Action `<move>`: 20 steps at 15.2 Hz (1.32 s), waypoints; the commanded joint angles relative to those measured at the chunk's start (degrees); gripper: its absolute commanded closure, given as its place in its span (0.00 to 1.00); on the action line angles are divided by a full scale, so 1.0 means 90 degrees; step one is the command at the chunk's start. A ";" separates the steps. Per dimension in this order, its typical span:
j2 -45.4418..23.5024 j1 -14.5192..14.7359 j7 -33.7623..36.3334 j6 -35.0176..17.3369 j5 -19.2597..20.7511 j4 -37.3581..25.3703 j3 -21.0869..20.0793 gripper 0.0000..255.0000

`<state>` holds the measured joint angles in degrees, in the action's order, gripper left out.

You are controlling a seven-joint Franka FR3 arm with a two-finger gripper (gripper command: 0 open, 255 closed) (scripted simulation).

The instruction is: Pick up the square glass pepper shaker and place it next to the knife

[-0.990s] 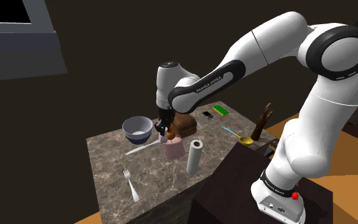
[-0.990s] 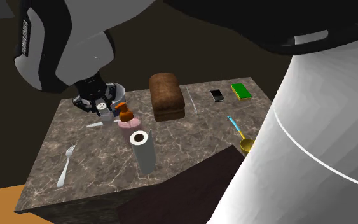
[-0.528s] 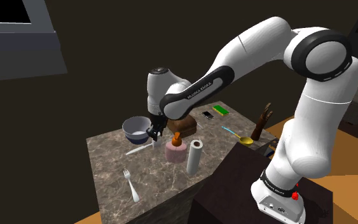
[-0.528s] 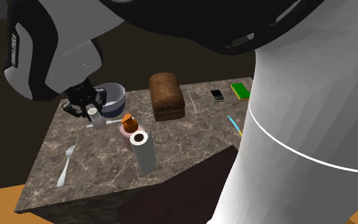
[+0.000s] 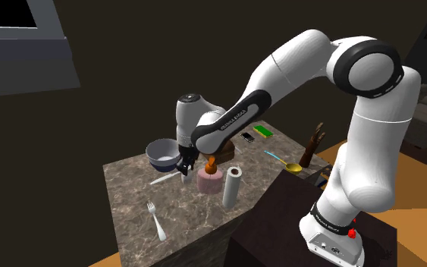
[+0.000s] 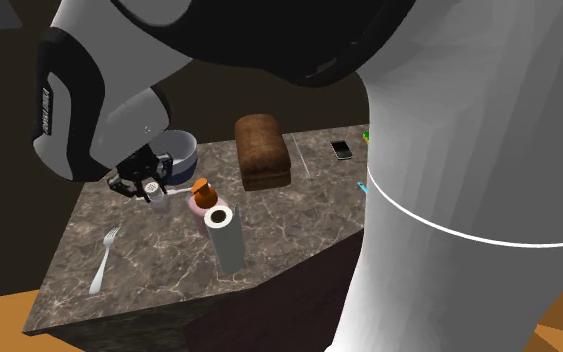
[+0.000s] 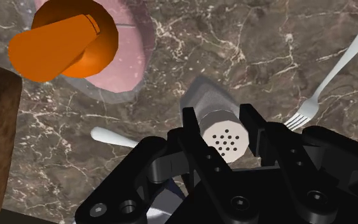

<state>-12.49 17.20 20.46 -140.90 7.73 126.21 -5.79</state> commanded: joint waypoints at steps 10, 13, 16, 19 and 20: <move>-0.0731 0.0059 0.0204 -0.0807 0.0236 0.0084 0.0102 1.00; -0.0952 0.0084 0.0265 -0.1017 0.0305 0.0075 0.0142 1.00; -0.1209 0.0118 0.0333 -0.1247 0.0380 0.0049 0.0191 1.00; -0.1209 0.0119 0.0332 -0.1247 0.0380 0.0049 0.0192 1.00; -0.1209 0.0119 0.0332 -0.1247 0.0380 0.0049 0.0192 1.00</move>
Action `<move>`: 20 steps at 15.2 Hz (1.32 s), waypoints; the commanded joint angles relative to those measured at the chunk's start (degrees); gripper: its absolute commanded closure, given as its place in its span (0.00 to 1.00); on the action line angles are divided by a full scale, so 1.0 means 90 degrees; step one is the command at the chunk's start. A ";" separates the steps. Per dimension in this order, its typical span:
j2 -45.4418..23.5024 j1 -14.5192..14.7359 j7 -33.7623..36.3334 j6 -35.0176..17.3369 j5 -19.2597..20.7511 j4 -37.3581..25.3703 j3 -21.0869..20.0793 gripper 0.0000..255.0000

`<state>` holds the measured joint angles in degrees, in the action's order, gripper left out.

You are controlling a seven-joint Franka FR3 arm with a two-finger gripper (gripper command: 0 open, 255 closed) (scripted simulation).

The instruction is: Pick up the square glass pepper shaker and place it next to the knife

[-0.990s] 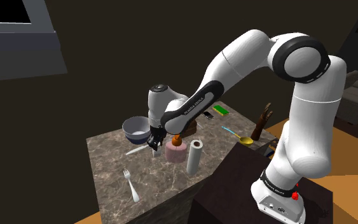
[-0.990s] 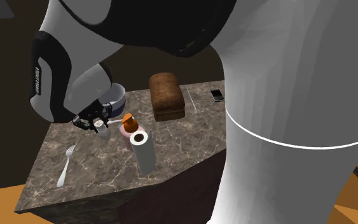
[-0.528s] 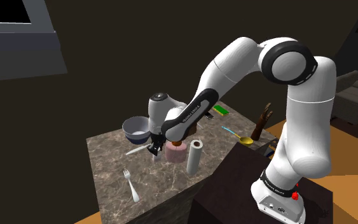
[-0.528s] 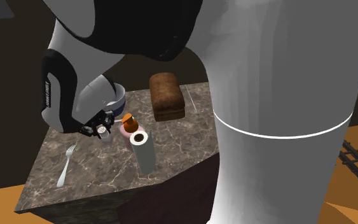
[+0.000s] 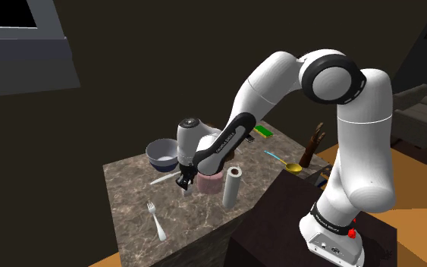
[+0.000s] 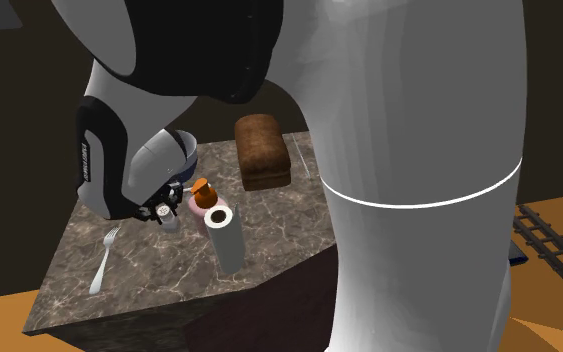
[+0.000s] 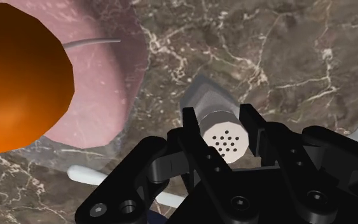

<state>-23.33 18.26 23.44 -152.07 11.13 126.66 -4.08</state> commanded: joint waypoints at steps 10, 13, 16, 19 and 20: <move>-0.0005 0.0000 0.0001 -0.0006 0.0002 0.0000 0.0001 0.00; 0.0578 -0.0052 -0.0114 0.0500 -0.0159 0.0074 -0.0113 0.00; 0.0726 -0.0060 -0.0145 0.0638 -0.0204 0.0082 -0.0137 0.00; 0.0725 -0.0060 -0.0145 0.0639 -0.0203 0.0081 -0.0136 0.00; 0.0725 -0.0060 -0.0145 0.0639 -0.0203 0.0081 -0.0136 0.00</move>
<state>-16.82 17.73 22.14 -146.35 9.31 127.39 -5.30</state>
